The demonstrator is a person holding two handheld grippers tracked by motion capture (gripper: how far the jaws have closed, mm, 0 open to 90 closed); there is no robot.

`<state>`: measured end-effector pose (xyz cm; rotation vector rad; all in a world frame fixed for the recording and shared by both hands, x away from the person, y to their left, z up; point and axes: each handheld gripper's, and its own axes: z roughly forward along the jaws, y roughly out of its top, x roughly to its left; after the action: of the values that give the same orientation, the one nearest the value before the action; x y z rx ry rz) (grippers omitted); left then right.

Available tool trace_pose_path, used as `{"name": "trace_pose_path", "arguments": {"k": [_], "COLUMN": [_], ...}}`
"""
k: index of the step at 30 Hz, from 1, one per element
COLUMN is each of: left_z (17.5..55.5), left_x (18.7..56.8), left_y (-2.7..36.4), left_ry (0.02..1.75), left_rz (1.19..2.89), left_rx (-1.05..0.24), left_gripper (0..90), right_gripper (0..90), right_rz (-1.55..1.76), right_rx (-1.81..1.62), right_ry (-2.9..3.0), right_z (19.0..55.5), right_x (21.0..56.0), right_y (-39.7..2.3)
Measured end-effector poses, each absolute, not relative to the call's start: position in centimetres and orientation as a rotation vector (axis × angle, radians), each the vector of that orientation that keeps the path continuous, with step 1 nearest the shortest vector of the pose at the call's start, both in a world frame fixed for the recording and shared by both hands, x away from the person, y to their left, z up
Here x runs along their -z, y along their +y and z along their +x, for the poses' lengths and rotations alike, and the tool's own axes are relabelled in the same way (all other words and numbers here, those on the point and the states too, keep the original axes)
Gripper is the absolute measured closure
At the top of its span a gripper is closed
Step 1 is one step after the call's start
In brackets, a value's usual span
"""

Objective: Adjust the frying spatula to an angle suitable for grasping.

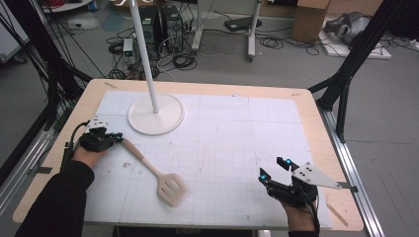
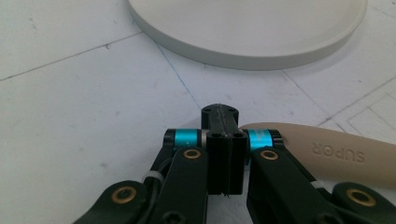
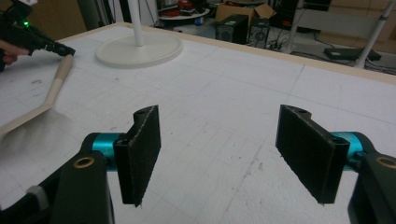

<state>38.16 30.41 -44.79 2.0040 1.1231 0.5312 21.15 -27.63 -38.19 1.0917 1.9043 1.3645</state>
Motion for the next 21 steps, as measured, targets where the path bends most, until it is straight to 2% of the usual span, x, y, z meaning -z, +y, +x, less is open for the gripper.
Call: {"name": "trace_pose_path", "arguments": {"k": [12, 18, 21], "left_z": [37.3, 36.7, 36.5], "left_x": [44.3, 44.0, 43.9], "left_y": [29.4, 28.8, 28.7], "left_ry": [1.085, 1.063, 1.057], "left_rz": [2.081, 2.124, 2.141], "left_rx": [-0.526, -0.52, -0.516], "left_gripper": [89.6, 89.6, 89.6], "right_gripper": [30.0, 36.2, 43.2], "right_rz": [1.067, 1.008, 0.926], "right_rx": [-1.386, -1.453, -1.452], "right_ry": [1.958, 2.088, 2.202], "right_z": [21.5, 21.9, 22.1], "right_x": [38.2, 38.4, 38.8], "right_y": [-26.4, -23.2, -20.8]}}
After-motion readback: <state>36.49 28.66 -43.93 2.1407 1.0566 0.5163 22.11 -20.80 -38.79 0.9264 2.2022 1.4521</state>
